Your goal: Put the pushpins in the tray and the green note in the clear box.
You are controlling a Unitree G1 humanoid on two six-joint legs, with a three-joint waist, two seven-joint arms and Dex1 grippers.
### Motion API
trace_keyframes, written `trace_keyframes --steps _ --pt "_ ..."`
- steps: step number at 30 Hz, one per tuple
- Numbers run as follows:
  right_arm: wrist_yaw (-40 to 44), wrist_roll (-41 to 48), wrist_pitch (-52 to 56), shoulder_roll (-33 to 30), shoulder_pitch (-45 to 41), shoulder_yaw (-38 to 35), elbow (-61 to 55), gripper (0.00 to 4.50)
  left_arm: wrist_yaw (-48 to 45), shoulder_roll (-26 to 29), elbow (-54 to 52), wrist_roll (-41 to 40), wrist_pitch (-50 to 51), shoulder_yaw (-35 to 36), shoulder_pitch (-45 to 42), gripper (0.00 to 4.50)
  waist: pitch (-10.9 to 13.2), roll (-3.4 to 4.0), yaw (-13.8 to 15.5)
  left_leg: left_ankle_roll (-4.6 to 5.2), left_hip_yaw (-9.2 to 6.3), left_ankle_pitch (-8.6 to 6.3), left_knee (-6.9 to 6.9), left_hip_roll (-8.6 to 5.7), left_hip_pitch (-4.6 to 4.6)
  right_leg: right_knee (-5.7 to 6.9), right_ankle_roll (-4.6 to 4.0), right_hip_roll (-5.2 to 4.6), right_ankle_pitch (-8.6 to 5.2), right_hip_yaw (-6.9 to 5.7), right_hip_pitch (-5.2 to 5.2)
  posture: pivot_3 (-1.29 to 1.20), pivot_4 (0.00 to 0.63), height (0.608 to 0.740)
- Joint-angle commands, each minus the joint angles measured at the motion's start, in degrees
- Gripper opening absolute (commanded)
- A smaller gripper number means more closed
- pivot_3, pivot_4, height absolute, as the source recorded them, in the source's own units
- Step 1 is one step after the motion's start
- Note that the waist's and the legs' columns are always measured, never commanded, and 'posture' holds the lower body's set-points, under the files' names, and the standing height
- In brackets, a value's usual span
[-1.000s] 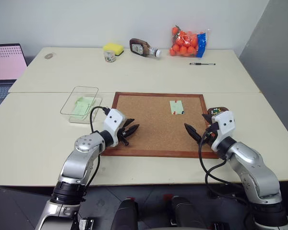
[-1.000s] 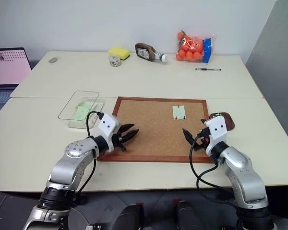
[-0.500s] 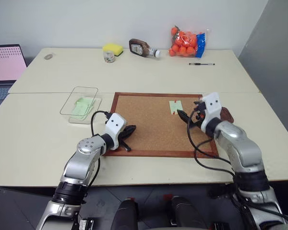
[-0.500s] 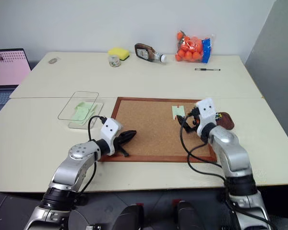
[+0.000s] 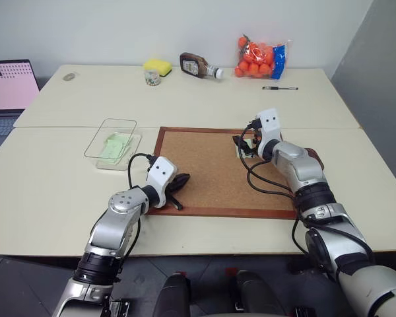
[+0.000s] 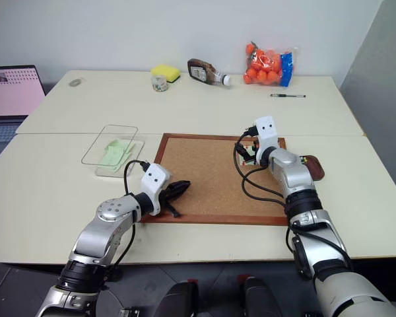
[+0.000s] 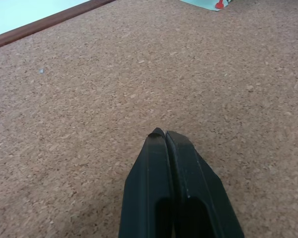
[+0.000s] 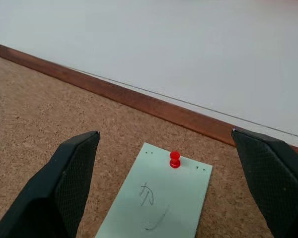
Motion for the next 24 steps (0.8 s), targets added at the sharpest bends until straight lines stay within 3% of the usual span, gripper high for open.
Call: trace_keyframes --steps 1,5,11,22,24 --pt "1.33 -1.50 -5.69 0.48 -4.25 -0.31 6.00 4.50 -0.74 0.00 -1.34 0.03 1.22 -1.25 1.01 0.07 0.00 0.00 0.03 0.00 0.00 0.00 0.00 0.00 0.00 0.00 0.00 0.00 0.00 -0.01 0.00 0.00 0.150 0.740" --pt "0.66 -2.66 -8.67 0.97 -6.32 -0.70 11.76 3.93 -0.61 0.02 -1.84 0.06 1.59 -1.17 1.06 0.00 0.00 0.00 -0.05 0.00 0.01 0.00 0.00 0.01 0.00 0.00 0.00 -0.02 0.00 0.00 0.00 0.00 0.150 0.740" --pt "0.00 -3.75 -11.25 0.82 -8.14 -1.43 17.57 2.49 -0.55 0.13 -2.41 0.10 1.94 -1.15 1.02 0.00 0.00 0.01 -0.05 0.00 0.01 0.00 -0.01 0.00 -0.01 -0.01 0.00 -0.03 0.00 0.00 0.00 0.00 0.150 0.740" --pt "-0.54 -3.90 -12.88 1.03 -9.02 -3.08 19.62 0.25 -0.43 -0.05 -2.69 0.22 2.02 -1.36 0.96 0.00 0.01 0.01 -0.06 0.00 0.01 0.00 -0.02 0.00 -0.01 -0.01 -0.01 -0.03 0.00 0.00 0.00 0.00 0.150 0.740" --pt "-0.67 -4.20 -13.13 1.03 -8.97 -3.17 19.53 0.01 -0.48 -0.06 -2.69 0.22 2.01 -1.44 0.96 0.00 0.01 0.01 -0.04 0.00 0.01 0.00 -0.02 0.00 -0.01 -0.01 -0.01 -0.03 0.00 0.00 0.00 0.00 0.150 0.740"
